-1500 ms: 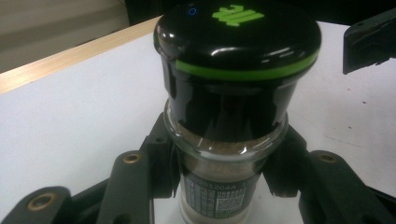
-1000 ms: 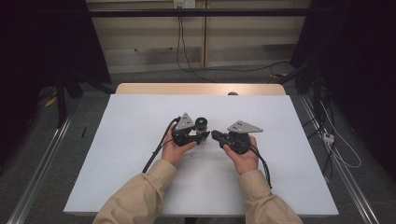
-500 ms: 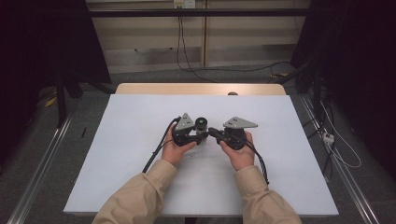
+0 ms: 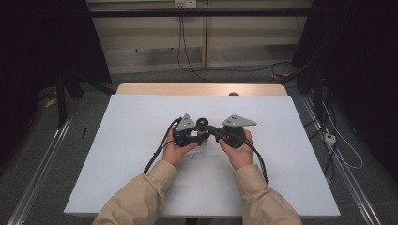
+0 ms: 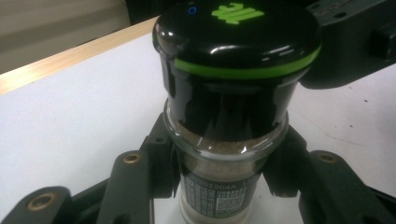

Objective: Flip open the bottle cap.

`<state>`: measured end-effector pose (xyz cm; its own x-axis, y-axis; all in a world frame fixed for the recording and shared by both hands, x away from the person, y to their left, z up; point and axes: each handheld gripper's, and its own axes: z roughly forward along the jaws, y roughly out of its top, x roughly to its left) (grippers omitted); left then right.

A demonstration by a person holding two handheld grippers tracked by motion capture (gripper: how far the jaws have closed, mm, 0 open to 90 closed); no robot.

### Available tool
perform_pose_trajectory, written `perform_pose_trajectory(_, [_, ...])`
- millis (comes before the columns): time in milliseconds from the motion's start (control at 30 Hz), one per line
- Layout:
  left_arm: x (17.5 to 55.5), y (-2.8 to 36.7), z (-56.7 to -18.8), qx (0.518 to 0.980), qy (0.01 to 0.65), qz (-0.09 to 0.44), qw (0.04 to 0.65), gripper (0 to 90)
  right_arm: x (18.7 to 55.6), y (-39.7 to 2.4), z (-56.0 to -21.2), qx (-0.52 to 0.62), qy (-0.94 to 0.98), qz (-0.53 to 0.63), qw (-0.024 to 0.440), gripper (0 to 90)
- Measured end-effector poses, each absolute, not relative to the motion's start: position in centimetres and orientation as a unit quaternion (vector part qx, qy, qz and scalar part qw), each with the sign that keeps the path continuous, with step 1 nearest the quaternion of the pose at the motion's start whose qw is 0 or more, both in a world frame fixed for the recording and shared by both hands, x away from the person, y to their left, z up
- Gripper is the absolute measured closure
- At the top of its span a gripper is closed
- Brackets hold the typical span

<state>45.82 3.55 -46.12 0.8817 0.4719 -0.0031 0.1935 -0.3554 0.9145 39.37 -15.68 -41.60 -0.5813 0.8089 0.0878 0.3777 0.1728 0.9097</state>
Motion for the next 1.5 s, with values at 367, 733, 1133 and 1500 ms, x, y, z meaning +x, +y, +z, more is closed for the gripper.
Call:
perform_pose_trajectory(367, [45.81, 3.55, -46.12, 0.813, 0.204, 0.132, 0.528, 53.4, 39.44, -15.73, -41.57, 0.404, 0.733, 0.503, 0.216, 90.0])
perform_pose_trajectory(733, [45.8, 3.54, -46.11, 0.814, 0.204, 0.133, 0.527, 53.4, 39.44, -15.68, -41.56, 0.404, 0.733, 0.503, 0.217, 90.0])
perform_pose_trajectory(1133, [45.74, 3.49, -46.09, 0.814, 0.209, 0.135, 0.525, 53.5, 39.47, -15.64, -41.49, 0.401, 0.736, 0.501, 0.218, 90.0])
perform_pose_trajectory(1500, [45.76, 3.51, -46.07, 0.814, 0.211, 0.133, 0.524, 53.5, 39.55, -15.6, -41.35, 0.397, 0.741, 0.496, 0.218, 90.0])
